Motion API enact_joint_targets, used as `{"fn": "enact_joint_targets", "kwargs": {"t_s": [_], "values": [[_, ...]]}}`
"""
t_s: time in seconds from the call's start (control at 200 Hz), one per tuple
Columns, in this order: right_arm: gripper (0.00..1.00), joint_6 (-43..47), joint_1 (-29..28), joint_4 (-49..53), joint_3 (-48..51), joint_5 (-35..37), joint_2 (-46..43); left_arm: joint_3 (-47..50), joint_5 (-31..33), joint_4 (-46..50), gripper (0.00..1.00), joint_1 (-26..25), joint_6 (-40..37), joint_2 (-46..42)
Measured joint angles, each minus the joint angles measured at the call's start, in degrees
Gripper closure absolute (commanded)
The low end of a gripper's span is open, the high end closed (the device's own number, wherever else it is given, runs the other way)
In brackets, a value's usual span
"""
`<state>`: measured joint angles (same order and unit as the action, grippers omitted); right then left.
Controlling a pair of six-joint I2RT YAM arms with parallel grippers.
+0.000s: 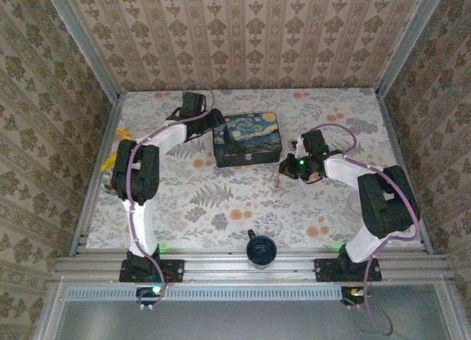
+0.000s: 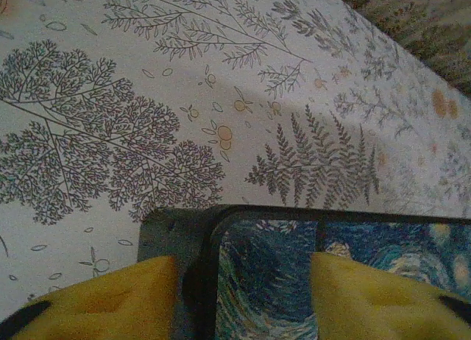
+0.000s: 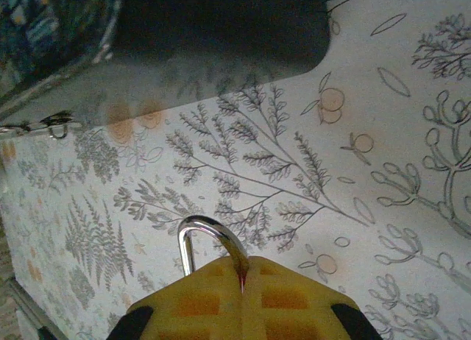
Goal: Unlock the padlock with the key
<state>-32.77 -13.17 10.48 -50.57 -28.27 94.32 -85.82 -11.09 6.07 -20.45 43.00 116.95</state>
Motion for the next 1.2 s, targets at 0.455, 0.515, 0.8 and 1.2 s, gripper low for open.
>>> {"fn": "enact_joint_targets", "kwargs": {"t_s": [0.455,0.515,0.8,1.2], "values": [[0.89,6.56,3.96,8.83,-1.27,6.64,3.34,13.16,0.66,-2.29,0.00,3.43,0.48,-17.44],[0.84,7.56,3.98,9.88,-1.60,7.48,3.34,15.78,1.25,-2.56,0.00,3.91,0.02,-21.11],[0.52,11.58,3.98,12.76,-4.96,11.43,3.82,31.93,6.12,-3.34,0.00,8.15,-4.17,-38.53],[0.00,15.93,4.04,6.25,-0.37,26.14,-17.46,60.98,20.33,-22.49,0.00,10.40,-26.45,-62.53]]}}
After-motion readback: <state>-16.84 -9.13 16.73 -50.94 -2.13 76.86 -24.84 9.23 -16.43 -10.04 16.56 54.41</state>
